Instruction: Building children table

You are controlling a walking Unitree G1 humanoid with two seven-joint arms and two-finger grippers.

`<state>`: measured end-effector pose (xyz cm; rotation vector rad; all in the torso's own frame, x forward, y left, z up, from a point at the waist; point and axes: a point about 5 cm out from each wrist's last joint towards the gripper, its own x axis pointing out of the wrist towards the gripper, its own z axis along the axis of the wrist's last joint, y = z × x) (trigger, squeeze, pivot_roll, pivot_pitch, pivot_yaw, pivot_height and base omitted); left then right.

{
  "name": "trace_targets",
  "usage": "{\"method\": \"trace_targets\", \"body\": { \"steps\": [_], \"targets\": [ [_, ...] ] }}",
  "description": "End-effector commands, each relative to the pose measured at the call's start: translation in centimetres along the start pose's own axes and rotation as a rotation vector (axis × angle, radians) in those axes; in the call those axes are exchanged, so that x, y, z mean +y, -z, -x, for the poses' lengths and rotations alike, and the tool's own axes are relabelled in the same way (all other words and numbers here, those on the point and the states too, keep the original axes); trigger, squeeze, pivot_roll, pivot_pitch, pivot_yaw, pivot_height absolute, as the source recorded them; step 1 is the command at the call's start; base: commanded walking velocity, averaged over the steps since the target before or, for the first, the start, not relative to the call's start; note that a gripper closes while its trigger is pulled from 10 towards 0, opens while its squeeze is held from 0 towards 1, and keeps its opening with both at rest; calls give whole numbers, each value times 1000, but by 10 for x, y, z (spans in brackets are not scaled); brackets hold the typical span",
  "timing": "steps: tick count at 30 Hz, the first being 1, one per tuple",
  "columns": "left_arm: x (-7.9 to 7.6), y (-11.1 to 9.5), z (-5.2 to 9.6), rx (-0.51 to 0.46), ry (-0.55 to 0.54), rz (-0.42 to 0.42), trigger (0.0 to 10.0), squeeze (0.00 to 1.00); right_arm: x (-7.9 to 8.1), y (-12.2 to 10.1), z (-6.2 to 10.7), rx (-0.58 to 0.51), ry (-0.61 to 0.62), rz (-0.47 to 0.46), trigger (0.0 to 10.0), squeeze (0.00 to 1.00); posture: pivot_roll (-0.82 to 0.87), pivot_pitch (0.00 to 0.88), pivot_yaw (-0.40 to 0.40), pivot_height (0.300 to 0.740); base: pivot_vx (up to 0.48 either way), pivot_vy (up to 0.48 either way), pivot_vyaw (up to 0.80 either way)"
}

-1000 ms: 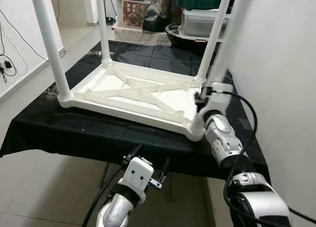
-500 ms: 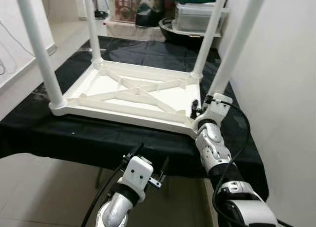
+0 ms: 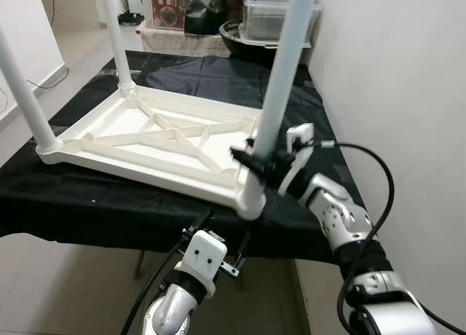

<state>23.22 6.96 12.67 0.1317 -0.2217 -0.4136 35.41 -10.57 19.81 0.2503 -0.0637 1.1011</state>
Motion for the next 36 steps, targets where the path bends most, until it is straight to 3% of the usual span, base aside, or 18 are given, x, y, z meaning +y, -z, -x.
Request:
{"method": "trace_targets", "body": {
  "steps": [1,3,4,5,6,12,13,14,15,19,21,23,24,25,31,32,35,36],
  "targets": [
    [-2,4,2,14,8,1,10000,0,5,3,-1,13,-59,-8,10000,0,104,61,-88,740,0,0,0],
    [-2,4,2,14,8,2,10000,0,9,6,0,41,-128,-6,10000,0,104,60,-86,740,0,0,0],
    [-3,4,2,15,8,2,10000,0,9,10,-2,68,-158,7,2353,0,106,56,-89,740,0,0,0],
    [-3,4,2,15,8,2,10000,0,9,10,-2,68,-158,7,2353,0,106,56,-89,740,0,0,0],
    [-3,4,2,16,8,2,10000,0,9,12,-6,84,-155,31,0,0,107,56,-88,740,0,0,0],
    [-3,4,2,17,8,1,10000,0,-4,13,-15,75,45,92,0,0,108,54,-86,740,0,0,0],
    [-3,5,2,18,8,1,10000,0,-10,10,-15,55,129,98,0,0,108,54,-86,740,0,0,0],
    [-3,5,2,18,8,1,10000,0,-29,4,-11,-1,410,94,0,0,107,58,-87,740,0,0,0],
    [-3,5,2,18,8,1,10000,0,-29,4,-11,-1,410,94,0,0,107,58,-87,740,0,0,0],
    [-2,4,1,19,9,0,10000,0,-66,0,31,-52,1098,61,0,0,101,64,-84,740,0,0,0],
    [-2,4,1,19,9,0,10000,0,-66,0,31,-52,1098,61,0,0,101,64,-84,740,0,0,0],
    [-2,4,1,19,10,1,10000,0,-72,7,59,-91,1380,12,0,0,100,68,-83,740,0,0,0],
    [-2,4,1,19,10,1,10000,0,-72,7,59,-91,1380,12,0,0,100,68,-83,740,0,0,0],
    [-2,4,0,20,11,0,10000,0,-71,12,70,-105,1494,-11,0,0,102,70,-84,740,0,0,0],
    [-2,4,0,20,10,1,10000,0,-63,24,70,-120,1589,-50,0,0,101,72,-86,740,0,0,0],
    [-2,4,0,20,9,0,10000,0,-58,29,48,-125,1518,-51,10000,0,102,72,-87,740,0,0,0],
    [-2,4,0,20,9,0,10000,0,-57,29,42,-127,1487,-46,10000,0,102,72,-87,740,0,0,0],
    [-2,4,1,20,8,1,10000,0,-56,24,35,-154,1443,-28,10000,1000,103,75,-86,740,0,0,0]
  ]
}}
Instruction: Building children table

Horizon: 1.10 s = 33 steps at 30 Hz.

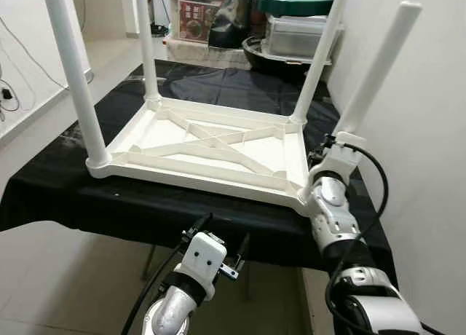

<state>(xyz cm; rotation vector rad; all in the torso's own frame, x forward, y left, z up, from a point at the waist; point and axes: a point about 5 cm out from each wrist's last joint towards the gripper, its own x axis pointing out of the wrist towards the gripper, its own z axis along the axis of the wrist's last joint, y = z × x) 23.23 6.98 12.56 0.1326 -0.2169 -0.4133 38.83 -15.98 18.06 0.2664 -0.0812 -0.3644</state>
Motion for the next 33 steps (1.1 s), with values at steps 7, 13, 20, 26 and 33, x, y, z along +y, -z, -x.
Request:
{"method": "trace_targets", "body": {
  "steps": [7,13,20,26,33],
  "targets": [
    [-1,3,1,16,7,0,10000,0,19,1,2,7,-239,-124,10000,0,99,74,-84,740,0,0,0],
    [-1,3,0,17,8,-1,10000,0,30,-21,9,-16,-787,-171,10000,0,104,73,-83,740,0,0,0],
    [-1,4,0,17,9,-3,10000,0,32,-15,37,140,-1299,-148,10000,0,103,74,-82,740,0,0,0],
    [0,4,0,16,10,-5,10000,0,34,-3,57,215,-1514,-61,10000,0,108,73,-81,740,0,0,0],
    [0,3,1,16,8,-6,10000,0,41,8,36,181,-1258,56,0,0,111,73,-82,740,0,0,0]
  ]
}}
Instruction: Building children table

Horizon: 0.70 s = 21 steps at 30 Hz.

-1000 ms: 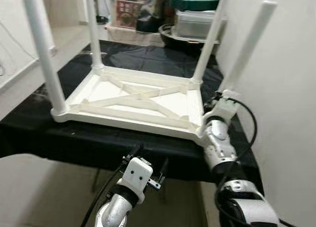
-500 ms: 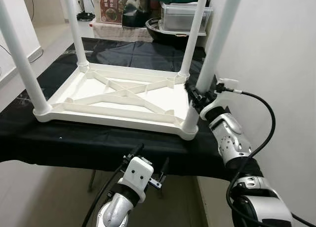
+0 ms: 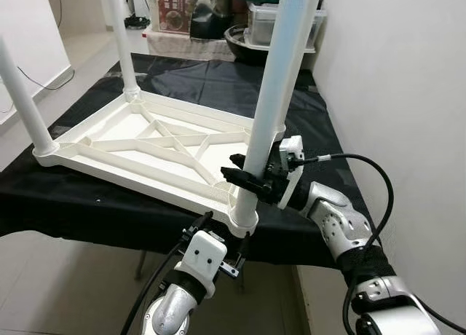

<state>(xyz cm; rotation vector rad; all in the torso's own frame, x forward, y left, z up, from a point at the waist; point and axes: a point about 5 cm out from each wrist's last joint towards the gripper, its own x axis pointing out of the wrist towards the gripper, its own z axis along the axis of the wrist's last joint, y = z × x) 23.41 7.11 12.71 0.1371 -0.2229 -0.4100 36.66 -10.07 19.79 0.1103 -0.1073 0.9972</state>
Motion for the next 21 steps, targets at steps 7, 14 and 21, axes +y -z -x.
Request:
{"method": "trace_targets", "body": {
  "steps": [7,14,21],
  "targets": [
    [-3,4,2,21,14,0,10000,0,-52,8,28,58,632,-24,0,0,107,68,-81,740,0,0,0],
    [-4,5,2,25,17,3,10000,0,-90,7,95,38,1331,-47,0,0,105,62,-81,740,0,0,0],
    [-5,6,2,26,19,1,10000,0,-80,25,93,43,1540,-69,0,0,105,55,-79,740,0,0,0]
  ]
}}
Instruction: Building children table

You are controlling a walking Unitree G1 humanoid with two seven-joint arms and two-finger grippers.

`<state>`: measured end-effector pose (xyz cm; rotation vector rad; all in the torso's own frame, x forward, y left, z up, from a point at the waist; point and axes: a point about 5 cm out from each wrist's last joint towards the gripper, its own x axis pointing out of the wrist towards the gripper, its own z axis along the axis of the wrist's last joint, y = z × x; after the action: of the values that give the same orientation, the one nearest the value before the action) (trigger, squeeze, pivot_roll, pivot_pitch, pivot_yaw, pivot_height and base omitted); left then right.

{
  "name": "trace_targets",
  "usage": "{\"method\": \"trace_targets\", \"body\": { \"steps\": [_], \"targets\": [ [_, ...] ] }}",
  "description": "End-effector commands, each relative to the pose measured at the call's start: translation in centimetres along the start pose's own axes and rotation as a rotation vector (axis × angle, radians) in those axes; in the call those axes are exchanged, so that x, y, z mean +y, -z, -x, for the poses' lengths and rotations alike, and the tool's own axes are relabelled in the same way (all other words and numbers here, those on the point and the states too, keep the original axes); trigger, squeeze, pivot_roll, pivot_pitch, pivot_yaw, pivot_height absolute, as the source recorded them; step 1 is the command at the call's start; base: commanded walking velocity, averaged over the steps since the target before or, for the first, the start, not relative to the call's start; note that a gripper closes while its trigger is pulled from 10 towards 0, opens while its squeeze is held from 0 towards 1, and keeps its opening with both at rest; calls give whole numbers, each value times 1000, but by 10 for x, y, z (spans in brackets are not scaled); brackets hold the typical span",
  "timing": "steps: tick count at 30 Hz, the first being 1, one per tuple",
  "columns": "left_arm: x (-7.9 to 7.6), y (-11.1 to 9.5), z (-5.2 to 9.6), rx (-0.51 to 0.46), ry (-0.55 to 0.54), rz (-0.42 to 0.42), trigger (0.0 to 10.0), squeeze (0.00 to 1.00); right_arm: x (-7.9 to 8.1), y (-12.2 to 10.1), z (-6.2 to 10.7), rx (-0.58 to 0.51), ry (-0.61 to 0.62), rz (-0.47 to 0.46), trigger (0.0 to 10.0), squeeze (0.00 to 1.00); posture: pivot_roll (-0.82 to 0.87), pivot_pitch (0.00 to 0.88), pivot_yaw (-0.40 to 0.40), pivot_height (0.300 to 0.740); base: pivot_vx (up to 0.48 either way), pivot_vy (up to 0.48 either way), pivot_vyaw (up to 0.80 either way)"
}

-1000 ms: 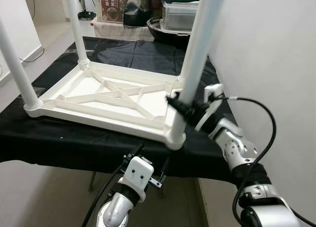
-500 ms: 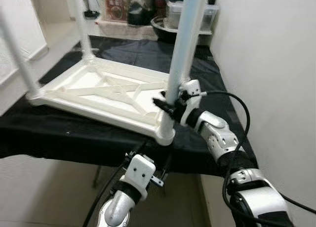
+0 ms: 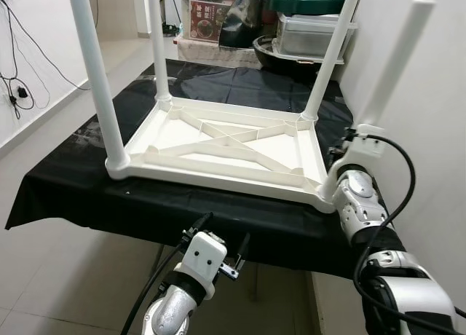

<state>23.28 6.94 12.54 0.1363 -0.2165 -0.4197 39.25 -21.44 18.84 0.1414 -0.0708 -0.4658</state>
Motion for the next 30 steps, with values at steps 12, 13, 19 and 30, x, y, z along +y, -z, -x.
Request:
{"method": "trace_targets", "body": {
  "steps": [12,13,19,30],
  "targets": [
    [-1,5,1,20,7,-2,10000,0,7,38,15,149,101,37,10000,0,104,61,-83,740,0,0,0],
    [-1,5,1,21,7,-2,10000,0,5,37,15,139,123,37,10000,0,104,62,-83,740,0,0,0],
    [-1,5,1,22,8,0,10000,0,-1,36,17,87,114,41,10000,1000,98,66,-79,740,0,0,0],
    [0,5,-1,24,9,-1,10000,0,13,26,25,4,15,-22,10000,0,94,69,-78,740,0,0,0]
  ]
}}
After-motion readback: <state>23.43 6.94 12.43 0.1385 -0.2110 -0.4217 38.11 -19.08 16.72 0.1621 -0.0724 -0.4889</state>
